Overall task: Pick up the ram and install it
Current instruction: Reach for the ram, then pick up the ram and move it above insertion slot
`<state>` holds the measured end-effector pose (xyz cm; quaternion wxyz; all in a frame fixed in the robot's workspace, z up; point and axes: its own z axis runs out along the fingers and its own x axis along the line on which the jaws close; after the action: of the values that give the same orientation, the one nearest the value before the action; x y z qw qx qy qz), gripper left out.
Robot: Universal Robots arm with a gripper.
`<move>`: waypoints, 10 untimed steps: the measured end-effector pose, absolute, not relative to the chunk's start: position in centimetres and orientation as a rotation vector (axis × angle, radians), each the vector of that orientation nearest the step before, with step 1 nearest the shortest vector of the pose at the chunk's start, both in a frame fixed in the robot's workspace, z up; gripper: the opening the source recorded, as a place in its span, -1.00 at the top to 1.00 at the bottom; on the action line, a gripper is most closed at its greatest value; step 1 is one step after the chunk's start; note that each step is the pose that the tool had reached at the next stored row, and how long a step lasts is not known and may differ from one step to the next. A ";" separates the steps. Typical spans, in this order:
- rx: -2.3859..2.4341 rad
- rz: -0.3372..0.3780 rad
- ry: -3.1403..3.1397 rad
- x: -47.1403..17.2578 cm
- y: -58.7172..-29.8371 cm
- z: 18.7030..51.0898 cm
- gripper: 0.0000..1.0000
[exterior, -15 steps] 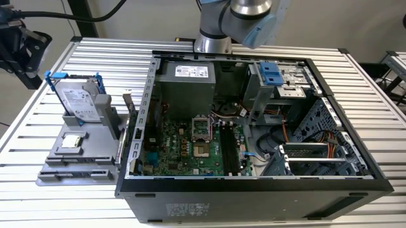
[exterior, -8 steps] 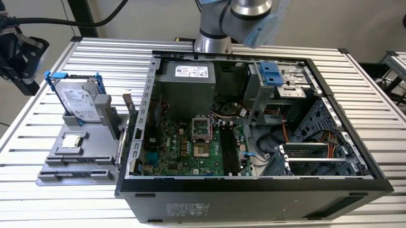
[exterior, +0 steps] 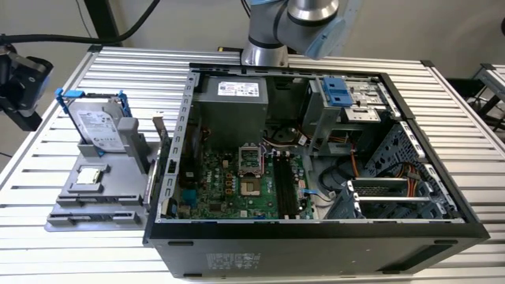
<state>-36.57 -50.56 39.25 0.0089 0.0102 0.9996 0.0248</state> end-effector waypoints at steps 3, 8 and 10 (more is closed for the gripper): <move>0.032 0.077 3.123 -36.6 -50.7 39.3 1.00; 0.032 0.077 3.123 -36.6 -50.9 39.3 1.00; 0.032 0.078 3.123 -36.6 -50.9 39.3 1.00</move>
<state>-36.57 -50.89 39.25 0.0090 0.0102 0.9996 0.0248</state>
